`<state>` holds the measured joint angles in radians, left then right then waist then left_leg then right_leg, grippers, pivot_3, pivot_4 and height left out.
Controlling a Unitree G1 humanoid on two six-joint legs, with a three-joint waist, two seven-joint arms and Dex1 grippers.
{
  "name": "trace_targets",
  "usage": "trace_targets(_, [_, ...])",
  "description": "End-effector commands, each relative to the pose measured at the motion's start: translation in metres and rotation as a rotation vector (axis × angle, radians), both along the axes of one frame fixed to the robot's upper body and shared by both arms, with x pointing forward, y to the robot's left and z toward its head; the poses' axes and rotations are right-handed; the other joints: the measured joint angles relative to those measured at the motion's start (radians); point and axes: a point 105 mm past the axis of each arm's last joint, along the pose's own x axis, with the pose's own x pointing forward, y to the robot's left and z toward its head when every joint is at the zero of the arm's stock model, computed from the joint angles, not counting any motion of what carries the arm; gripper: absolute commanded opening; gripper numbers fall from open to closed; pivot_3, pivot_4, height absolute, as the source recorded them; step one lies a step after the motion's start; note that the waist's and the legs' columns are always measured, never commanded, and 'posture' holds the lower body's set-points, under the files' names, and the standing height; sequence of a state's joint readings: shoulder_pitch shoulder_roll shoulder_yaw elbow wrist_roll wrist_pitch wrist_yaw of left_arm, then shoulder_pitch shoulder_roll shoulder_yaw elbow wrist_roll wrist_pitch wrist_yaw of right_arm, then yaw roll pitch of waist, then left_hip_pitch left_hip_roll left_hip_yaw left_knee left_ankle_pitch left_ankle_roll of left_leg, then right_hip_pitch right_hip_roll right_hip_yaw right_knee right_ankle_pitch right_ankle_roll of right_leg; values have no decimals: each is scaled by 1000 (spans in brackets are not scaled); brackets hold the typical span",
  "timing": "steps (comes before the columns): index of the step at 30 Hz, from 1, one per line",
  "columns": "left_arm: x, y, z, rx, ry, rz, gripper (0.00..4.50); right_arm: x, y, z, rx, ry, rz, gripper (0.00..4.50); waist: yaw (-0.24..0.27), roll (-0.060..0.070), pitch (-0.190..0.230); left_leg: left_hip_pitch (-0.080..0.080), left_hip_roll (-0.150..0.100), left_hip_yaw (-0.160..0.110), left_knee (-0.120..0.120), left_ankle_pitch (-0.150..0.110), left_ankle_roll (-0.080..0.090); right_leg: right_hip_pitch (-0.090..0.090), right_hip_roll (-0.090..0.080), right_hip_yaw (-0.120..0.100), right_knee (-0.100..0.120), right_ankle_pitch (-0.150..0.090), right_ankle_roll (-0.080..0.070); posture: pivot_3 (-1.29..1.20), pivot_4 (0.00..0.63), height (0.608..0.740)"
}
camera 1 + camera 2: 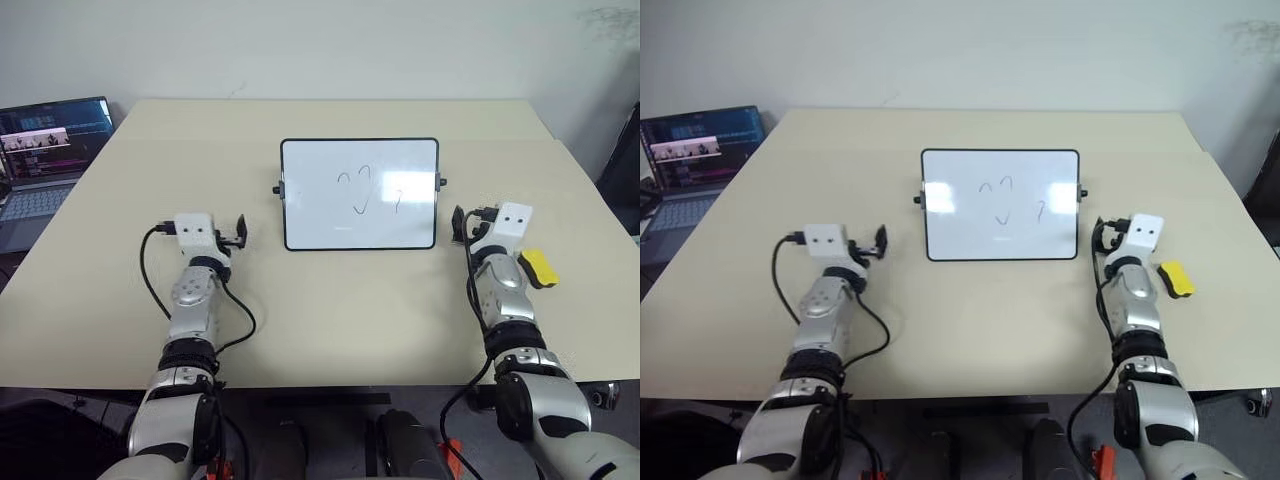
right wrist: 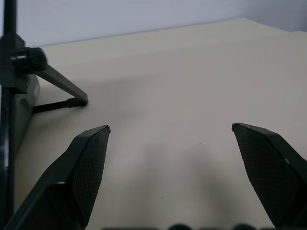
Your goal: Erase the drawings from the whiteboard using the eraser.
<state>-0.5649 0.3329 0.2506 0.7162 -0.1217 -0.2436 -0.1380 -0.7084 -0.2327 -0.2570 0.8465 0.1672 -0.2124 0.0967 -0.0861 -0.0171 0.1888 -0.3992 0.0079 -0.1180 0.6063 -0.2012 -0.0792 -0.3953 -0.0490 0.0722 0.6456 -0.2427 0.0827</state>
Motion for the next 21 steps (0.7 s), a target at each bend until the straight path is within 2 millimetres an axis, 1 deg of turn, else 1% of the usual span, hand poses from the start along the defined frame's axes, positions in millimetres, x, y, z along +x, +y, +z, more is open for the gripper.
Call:
trace_targets(1, [-8,17,11,-4,-37,46,4500,3,2,15,-36,-58,15,4464,1,0,0,0,0,0,0,0,0,0,0,0,0,0,0,0,150,740])
trace_targets(5, [-9,22,13,-9,-40,68,4500,6,9,12,-44,-45,32,4464,2,0,0,0,0,0,0,0,0,0,0,0,0,0,0,0,150,740])
trace_targets(7, [-7,18,15,-1,-40,38,4500,8,13,16,-44,-52,42,4464,2,0,0,0,0,0,0,0,0,0,0,0,0,0,0,0,150,740])
trace_targets(9, [-6,12,17,-1,-42,16,4500,8,9,19,-42,-65,36,4464,2,0,0,0,0,0,0,0,0,0,0,0,0,0,0,0,150,740])
trace_targets(13, [0,2,18,0,-35,-24,4500,3,-7,19,-41,-76,-4,4464,2,0,0,0,0,0,0,0,0,0,0,0,0,0,0,0,150,740])
trace_targets(17, [5,-19,8,19,6,-114,4500,-6,-18,15,-48,-79,-29,4464,3,0,0,0,0,0,0,0,0,0,0,0,0,0,0,0,150,740])
trace_targets(21, [9,-36,8,16,17,-180,4500,-10,-23,21,-55,-101,-43,4464,3,0,0,0,0,0,0,0,0,0,0,0,0,0,0,0,150,740])
